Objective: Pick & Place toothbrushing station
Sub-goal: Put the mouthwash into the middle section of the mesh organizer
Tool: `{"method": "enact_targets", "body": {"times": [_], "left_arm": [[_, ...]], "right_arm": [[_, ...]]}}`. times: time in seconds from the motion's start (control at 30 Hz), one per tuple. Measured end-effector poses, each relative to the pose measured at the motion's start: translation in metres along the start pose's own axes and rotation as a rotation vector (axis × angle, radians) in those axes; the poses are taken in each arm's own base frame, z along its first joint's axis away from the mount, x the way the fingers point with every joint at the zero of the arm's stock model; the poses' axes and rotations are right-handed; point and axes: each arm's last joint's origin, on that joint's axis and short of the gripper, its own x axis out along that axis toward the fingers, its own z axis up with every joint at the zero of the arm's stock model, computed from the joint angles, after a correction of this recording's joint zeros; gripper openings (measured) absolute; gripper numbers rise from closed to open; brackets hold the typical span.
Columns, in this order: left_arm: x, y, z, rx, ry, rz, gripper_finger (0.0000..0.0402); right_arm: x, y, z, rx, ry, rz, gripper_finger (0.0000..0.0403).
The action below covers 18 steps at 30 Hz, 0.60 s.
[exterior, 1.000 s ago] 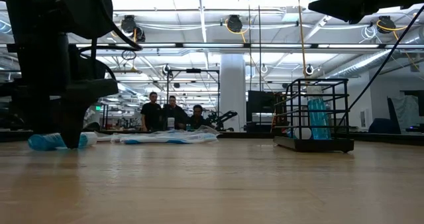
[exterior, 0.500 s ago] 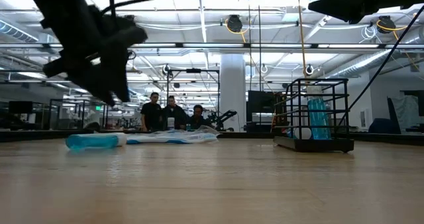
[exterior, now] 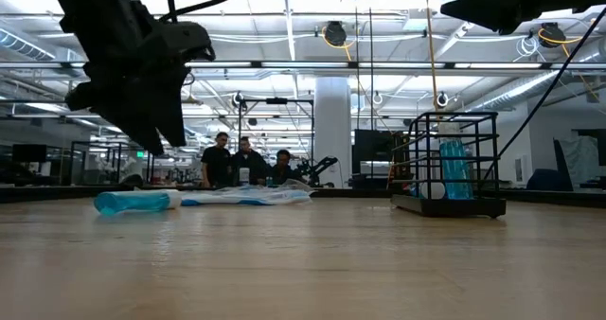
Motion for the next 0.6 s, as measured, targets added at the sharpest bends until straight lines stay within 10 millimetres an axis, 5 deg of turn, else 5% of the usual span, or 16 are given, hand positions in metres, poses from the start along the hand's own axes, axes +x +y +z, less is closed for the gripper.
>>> {"method": "enact_targets", "body": {"times": [0.27, 0.6], "left_arm": [[0.004, 0.004, -0.004, -0.040, 0.026, 0.060, 0.0277], [0.033, 0.006, -0.015, -0.086, 0.137, 0.180, 0.0263]], "right_arm": [[0.000, 0.000, 0.000, -0.003, 0.003, 0.001, 0.0265], [0.000, 0.000, -0.001, -0.007, 0.006, 0.001, 0.0265]]}}
